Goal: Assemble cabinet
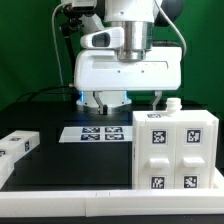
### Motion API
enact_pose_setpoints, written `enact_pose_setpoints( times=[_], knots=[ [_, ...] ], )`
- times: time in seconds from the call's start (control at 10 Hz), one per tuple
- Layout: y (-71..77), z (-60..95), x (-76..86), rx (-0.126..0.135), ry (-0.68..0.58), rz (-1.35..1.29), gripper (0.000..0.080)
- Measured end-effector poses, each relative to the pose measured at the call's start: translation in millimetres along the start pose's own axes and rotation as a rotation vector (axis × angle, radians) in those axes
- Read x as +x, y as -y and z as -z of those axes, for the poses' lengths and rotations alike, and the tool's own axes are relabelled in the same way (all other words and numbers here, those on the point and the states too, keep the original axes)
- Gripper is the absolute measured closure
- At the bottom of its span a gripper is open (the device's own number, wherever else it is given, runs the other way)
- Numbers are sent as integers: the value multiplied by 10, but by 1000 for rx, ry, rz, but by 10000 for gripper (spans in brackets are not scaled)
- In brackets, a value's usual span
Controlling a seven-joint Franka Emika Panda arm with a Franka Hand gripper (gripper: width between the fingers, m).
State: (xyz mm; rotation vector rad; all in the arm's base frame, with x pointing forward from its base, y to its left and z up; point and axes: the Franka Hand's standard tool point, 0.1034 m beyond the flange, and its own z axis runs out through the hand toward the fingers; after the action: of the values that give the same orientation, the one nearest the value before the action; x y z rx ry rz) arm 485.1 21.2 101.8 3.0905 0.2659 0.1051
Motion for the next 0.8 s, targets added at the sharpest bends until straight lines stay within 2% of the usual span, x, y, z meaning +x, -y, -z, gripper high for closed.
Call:
enact_pose_setpoints(
  times=[0.1,0.2,0.3,0.5,0.8],
  knots=[
    [-54,-6,-32,-1,4,-12,2],
    [-175,-11,-153,-2,28,-74,2],
    [-352,-13,-294,-1,53,-132,2],
    [-777,-90,-462,18,69,-165,2],
    [-943,-90,-507,15,69,-167,2]
  ],
)
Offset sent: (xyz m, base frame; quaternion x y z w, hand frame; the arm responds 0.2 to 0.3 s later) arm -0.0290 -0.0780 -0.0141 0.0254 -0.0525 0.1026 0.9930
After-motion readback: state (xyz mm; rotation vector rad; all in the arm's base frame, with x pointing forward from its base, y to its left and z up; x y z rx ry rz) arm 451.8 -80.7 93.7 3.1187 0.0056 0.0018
